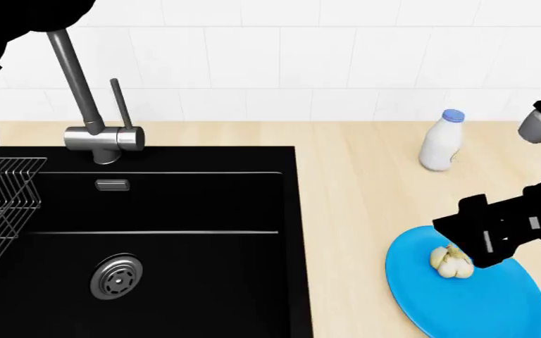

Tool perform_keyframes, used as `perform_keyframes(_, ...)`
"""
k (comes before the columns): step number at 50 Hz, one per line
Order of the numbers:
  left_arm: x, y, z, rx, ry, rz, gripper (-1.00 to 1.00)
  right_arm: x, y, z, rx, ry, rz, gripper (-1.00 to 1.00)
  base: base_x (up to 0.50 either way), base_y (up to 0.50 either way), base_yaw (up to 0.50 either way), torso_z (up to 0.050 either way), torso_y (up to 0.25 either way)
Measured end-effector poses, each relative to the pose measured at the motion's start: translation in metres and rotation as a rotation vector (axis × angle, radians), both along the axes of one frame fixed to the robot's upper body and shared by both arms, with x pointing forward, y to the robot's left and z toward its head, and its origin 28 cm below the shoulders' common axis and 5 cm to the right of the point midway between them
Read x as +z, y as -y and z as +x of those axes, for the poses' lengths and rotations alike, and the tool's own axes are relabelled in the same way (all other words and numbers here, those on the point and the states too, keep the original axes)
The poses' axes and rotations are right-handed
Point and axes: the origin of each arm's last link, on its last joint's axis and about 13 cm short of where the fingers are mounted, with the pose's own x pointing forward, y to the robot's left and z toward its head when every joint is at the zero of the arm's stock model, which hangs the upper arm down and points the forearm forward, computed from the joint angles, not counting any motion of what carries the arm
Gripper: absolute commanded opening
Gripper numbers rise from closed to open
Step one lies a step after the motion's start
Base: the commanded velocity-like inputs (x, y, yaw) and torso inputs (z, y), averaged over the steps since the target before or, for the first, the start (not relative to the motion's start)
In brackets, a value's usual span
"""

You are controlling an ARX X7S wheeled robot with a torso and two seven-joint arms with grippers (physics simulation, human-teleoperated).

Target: Pick the ginger from the counter and place it in the sink. Then turn on the sink faucet.

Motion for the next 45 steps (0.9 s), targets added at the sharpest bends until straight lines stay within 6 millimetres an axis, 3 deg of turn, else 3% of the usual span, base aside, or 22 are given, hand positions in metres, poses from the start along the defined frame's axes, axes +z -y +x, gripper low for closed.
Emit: perform_keyframes(45, -0.006, -0.001, 0.003, -0.001, -0.010, -0.008, 1.00, -0.044, 0.009, 0.005, -0.024, -0.059, 0.014, 1.00, 0.00, 0.00, 0.00, 0.000, 0.000)
